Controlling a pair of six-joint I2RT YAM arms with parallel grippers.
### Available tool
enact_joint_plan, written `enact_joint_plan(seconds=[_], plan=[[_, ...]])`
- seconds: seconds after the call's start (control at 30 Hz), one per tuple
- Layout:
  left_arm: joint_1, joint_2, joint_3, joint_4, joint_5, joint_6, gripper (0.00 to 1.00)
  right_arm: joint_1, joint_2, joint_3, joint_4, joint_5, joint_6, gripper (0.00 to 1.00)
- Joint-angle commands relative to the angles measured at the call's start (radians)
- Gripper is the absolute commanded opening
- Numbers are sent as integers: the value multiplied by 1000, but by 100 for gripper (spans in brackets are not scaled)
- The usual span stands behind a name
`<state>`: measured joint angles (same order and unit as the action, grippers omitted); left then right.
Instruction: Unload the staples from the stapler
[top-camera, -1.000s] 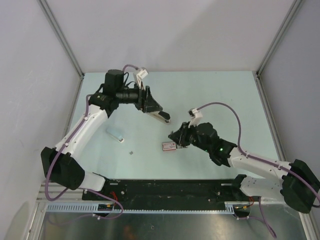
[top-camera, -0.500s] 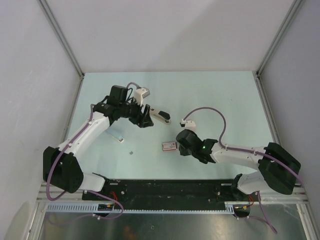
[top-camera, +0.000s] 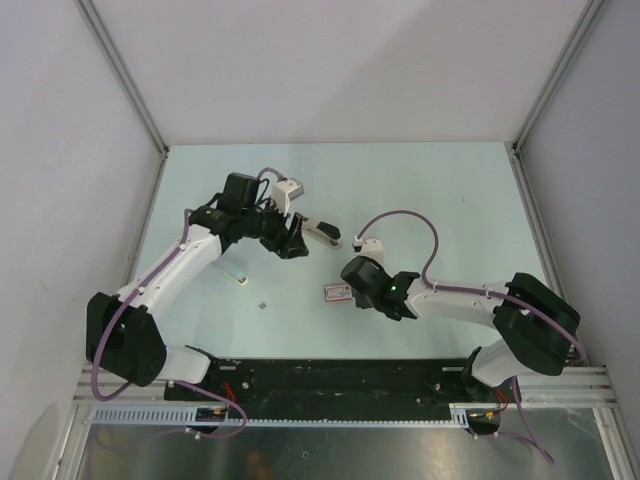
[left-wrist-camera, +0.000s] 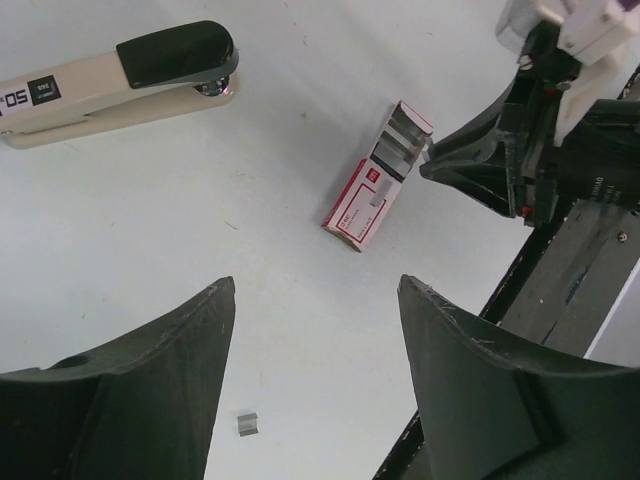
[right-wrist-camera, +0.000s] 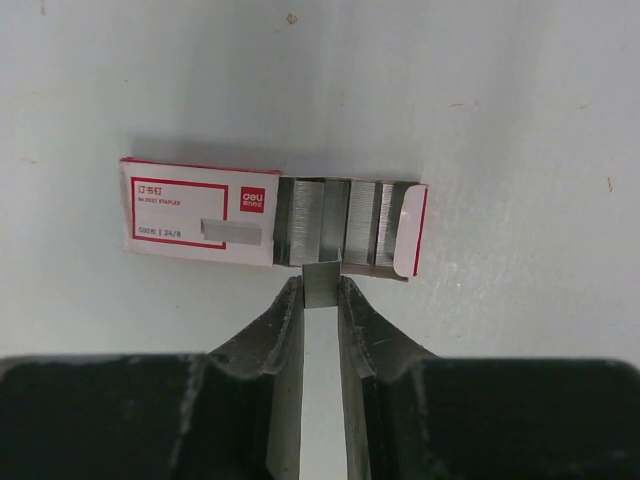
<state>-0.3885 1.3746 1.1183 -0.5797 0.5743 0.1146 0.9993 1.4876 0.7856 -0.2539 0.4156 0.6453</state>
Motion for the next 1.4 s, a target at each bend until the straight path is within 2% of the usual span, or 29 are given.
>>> enact_joint_plan(seconds=[0.0, 1.03, 1.37], plan=[[-14, -37, -2, 5, 7, 65, 71, -9, 30, 53, -16, 31, -21, 5], [-23, -53, -6, 1, 19, 68, 71, -34, 90, 84, -35, 13, -25, 12], [-23, -57, -11, 0, 23, 72, 71, -35, 92, 86, -37, 9, -23, 25]])
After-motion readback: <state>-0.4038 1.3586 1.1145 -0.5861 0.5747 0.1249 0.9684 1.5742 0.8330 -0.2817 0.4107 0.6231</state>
